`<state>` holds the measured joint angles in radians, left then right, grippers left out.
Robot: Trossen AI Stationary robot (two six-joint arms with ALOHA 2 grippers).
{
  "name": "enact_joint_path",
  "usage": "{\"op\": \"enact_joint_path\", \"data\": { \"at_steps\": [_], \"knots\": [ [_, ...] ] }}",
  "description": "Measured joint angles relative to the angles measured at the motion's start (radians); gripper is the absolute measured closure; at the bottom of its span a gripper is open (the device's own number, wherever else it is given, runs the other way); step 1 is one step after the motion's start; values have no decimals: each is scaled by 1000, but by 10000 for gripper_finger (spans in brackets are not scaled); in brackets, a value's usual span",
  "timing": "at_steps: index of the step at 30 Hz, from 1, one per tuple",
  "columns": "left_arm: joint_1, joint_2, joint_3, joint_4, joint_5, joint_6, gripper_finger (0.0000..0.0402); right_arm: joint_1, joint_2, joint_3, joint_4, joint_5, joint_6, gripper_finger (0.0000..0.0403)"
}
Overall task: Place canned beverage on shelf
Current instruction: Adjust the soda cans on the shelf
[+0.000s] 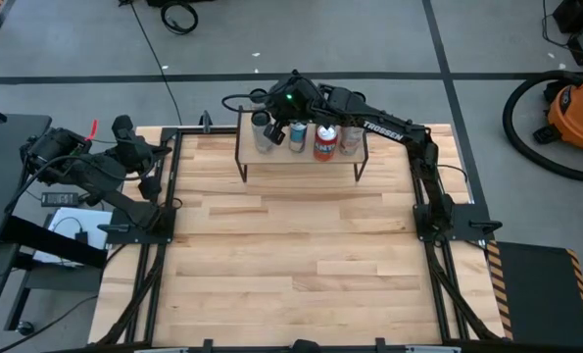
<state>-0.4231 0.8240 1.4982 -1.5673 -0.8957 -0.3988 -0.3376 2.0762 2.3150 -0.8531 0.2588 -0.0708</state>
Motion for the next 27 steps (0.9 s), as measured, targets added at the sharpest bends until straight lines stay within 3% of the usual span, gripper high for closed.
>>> {"op": "enact_joint_path", "data": {
  "at_steps": [19, 27],
  "knots": [
    [0, 0, 0, 0, 0, 0, 395, 40, 0, 0, -26, -43, 42, 398],
    [0, 0, 0, 0, 0, 0, 395, 60, 0, 0, -34, 96, 50, 398]
  ]
}}
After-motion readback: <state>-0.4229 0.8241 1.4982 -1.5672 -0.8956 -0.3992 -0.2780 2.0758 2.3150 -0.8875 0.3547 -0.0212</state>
